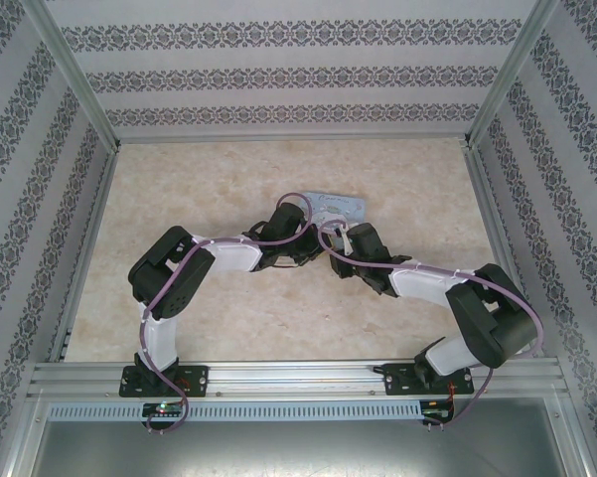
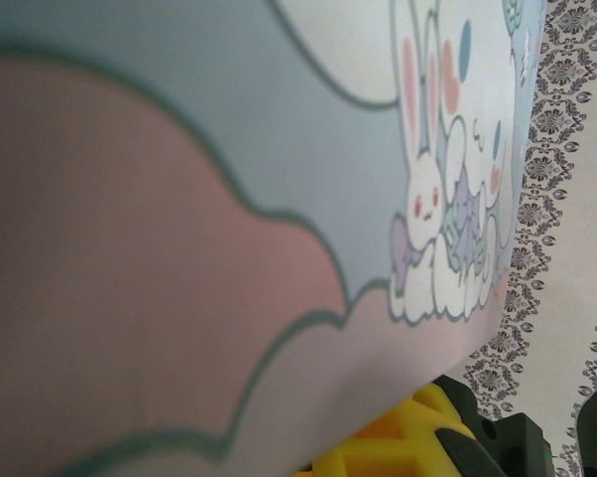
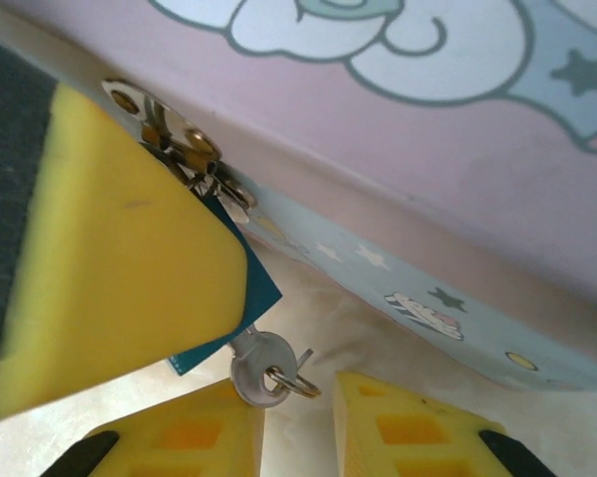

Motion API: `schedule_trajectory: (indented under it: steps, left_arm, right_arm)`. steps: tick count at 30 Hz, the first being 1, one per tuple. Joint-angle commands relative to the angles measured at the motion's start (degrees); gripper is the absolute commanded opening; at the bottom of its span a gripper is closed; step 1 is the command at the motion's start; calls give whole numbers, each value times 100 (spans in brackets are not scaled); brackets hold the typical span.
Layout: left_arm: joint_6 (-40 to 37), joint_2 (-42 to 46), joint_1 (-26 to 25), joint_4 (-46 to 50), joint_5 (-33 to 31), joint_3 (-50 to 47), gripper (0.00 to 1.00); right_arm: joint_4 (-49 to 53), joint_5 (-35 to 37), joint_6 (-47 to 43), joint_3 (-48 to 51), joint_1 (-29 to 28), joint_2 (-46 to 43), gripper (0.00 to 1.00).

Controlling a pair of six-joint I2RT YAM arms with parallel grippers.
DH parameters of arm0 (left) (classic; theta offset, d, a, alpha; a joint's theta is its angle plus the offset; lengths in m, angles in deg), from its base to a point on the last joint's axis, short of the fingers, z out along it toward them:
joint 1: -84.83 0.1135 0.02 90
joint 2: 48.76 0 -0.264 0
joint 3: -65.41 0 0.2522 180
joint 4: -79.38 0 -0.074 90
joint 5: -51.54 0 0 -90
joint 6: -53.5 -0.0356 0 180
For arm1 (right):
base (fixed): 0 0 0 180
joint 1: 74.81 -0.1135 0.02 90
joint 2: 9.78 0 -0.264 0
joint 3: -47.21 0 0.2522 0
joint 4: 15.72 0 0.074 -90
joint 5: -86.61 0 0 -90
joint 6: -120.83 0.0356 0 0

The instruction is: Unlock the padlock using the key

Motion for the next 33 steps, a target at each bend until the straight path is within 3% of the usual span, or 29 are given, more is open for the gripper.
schedule_trajectory:
  steps: [1, 10, 23, 27, 33]
  left_arm:
    - [14, 232, 40, 12, 161, 184, 0]
    - [28, 173, 39, -20, 224, 151, 0]
    - [-60, 101, 40, 133, 132, 175, 0]
    - [-72, 70, 57, 265, 129, 248, 0]
    - [-133, 69, 84, 575, 214, 428, 0]
  right_arm:
    - [-140, 6, -1, -240, 110, 77, 24]
    - [-174, -321, 85, -405, 209, 159, 0]
    - [-613, -2039, 856, -9, 989, -263, 0]
    - [-550, -2092, 991, 155, 1147, -527, 26]
    - [-219, -1683, 760, 315, 1083, -943, 35]
